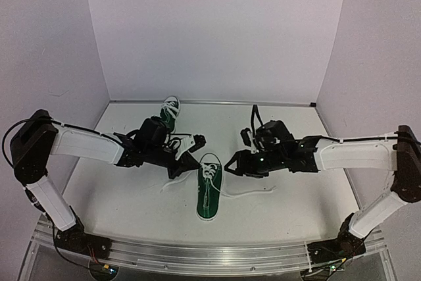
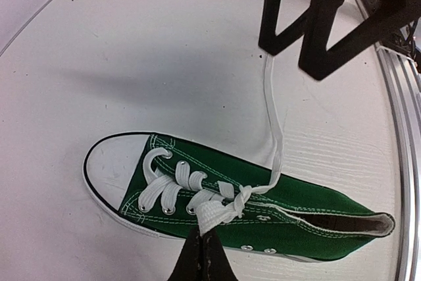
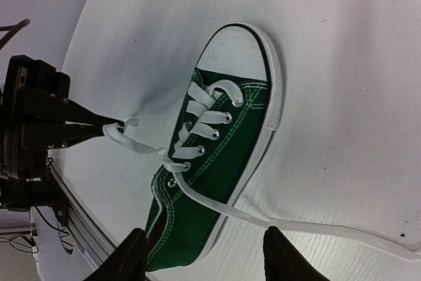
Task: Tie the shoes
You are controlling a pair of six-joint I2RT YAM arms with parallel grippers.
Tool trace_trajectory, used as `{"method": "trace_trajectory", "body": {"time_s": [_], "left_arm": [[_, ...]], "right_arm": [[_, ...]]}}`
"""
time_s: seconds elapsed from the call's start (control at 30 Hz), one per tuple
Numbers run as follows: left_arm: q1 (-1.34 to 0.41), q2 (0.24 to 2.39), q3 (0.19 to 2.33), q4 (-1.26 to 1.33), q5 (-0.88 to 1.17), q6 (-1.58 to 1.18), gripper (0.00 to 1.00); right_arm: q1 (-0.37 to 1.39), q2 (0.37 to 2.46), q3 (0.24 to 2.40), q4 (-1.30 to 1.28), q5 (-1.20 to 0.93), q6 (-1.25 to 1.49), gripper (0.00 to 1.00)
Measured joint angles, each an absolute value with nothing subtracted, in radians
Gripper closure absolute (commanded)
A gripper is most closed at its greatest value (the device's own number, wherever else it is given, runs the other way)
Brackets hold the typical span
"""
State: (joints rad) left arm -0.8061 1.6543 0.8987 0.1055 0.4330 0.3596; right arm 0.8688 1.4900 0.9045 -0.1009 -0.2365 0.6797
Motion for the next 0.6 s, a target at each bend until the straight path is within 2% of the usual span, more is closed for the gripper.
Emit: {"method": "trace_trajectory", "body": {"time_s": [0.17, 0.33, 0.6], "left_arm": [[-0.815, 1.658, 0.885, 0.167, 0.449, 0.337, 1.0], [-0.835, 1.658, 0.875, 0.219, 0.448, 0.331, 1.0], [-0.851, 1.67, 0.875, 0.239, 0.443, 0.332, 1.0]], "right_arm": [[0.869, 1.603, 0.951, -0.001, -0.316, 0.702, 0.52], [0.869, 1.694, 0.984, 0.093, -0.394, 0.745, 0.54], [0.869, 1.715, 0.984, 0.181, -0.458, 0.788, 0.58]]}}
